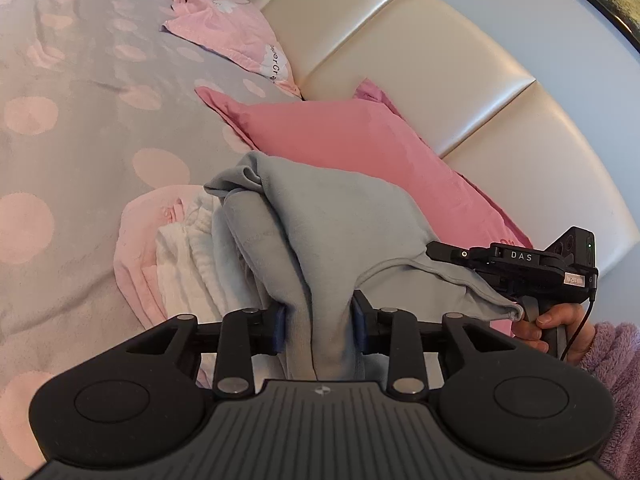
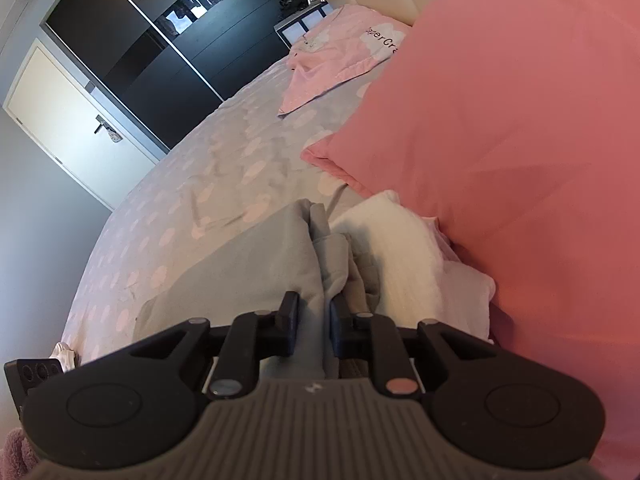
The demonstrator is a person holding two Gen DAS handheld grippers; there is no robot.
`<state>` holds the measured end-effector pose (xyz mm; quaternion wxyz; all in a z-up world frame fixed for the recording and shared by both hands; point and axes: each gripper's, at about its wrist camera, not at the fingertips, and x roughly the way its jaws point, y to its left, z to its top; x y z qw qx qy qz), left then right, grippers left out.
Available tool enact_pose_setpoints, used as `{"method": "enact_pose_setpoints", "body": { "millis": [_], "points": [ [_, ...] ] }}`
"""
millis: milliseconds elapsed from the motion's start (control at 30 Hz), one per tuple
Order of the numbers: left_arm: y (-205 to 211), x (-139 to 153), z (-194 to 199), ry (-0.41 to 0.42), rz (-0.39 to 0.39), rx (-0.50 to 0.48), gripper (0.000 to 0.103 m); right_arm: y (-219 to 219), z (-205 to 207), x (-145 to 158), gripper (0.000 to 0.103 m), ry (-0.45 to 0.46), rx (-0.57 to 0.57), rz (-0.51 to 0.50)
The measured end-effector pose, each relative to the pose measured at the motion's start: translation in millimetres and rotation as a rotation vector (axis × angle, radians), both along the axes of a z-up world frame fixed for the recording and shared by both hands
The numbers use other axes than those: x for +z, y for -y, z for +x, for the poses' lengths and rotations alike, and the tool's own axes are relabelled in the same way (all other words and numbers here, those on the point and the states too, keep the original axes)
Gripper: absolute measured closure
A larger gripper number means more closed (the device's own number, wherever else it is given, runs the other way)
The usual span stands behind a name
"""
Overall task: Fold clothes
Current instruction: 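Carry the grey shirt with both grippers onto the clothes stack, then open both grippers and release the shirt on the stack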
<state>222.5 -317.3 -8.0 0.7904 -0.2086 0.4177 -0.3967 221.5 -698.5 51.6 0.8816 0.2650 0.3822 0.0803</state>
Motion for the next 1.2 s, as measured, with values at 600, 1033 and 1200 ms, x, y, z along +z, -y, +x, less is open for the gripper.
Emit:
{"method": "enact_pose_setpoints", "body": {
  "millis": [600, 1033, 1200],
  "points": [
    [-3.2, 60.6, -33.9, 0.292, 0.076, 0.119, 0.070, -53.9, -40.5, 58.4, 0.080, 0.234, -0.068, -0.306],
    [27.7, 4.8, 6.9, 0.205, 0.134, 0.142, 0.070, -51.7, 9.9, -15.4, 0.103, 0.181, -0.135, -0.253],
    [36.6, -3.2, 13.3, 0.219, 0.150, 0.131, 0.070, -44.3, 20.8, -35.8, 0.103, 0.200, -0.112, -0.298]
  ]
}}
